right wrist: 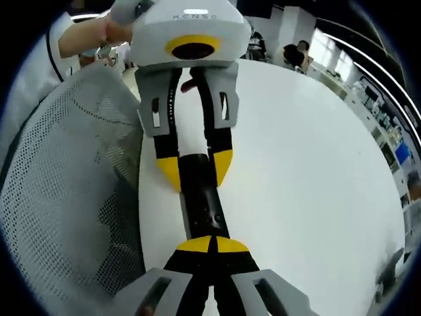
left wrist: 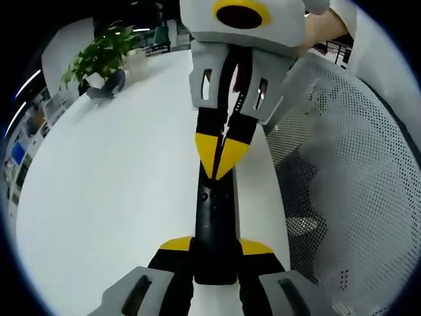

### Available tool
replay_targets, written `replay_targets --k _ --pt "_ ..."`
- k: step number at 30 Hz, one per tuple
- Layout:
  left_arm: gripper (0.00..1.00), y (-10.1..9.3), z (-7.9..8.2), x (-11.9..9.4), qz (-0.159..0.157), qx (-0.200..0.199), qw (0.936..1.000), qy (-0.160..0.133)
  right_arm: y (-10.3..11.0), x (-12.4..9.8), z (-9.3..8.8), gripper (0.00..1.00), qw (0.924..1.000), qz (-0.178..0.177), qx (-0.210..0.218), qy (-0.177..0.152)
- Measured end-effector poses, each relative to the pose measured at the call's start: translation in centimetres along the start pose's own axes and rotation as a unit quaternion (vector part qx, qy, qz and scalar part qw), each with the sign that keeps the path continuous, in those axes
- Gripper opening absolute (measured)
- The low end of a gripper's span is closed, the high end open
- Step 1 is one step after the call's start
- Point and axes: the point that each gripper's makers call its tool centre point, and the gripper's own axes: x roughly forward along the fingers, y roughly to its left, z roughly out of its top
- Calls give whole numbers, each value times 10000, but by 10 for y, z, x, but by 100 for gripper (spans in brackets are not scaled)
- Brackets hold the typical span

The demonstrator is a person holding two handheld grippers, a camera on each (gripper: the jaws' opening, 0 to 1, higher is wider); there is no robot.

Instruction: Press the specified remote control buttons in sequence, fully releasing each button before pressing the next.

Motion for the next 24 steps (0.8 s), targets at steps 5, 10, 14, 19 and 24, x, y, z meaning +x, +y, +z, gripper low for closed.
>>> replay_targets --k 5,10,14,19,24 --pt "24 0 0 0 -10 13 10000 11 1 2 3 0 9996 -25 -255 -75" --pt "24 0 0 0 -19 10 10000 8 3 3 5 0 9907 -16 -1360 70" --pt "24 0 0 -1 -41 15 10000 -28 6 5 6 0 9520 44 -3027 459" --pt "24 1 -1 -1 -75 -24 9999 -85 6 8 6 0 9494 304 -3057 656" --pt "24 1 0 0 -57 -55 9999 -147 1 7 9 0 9922 488 -1121 251"
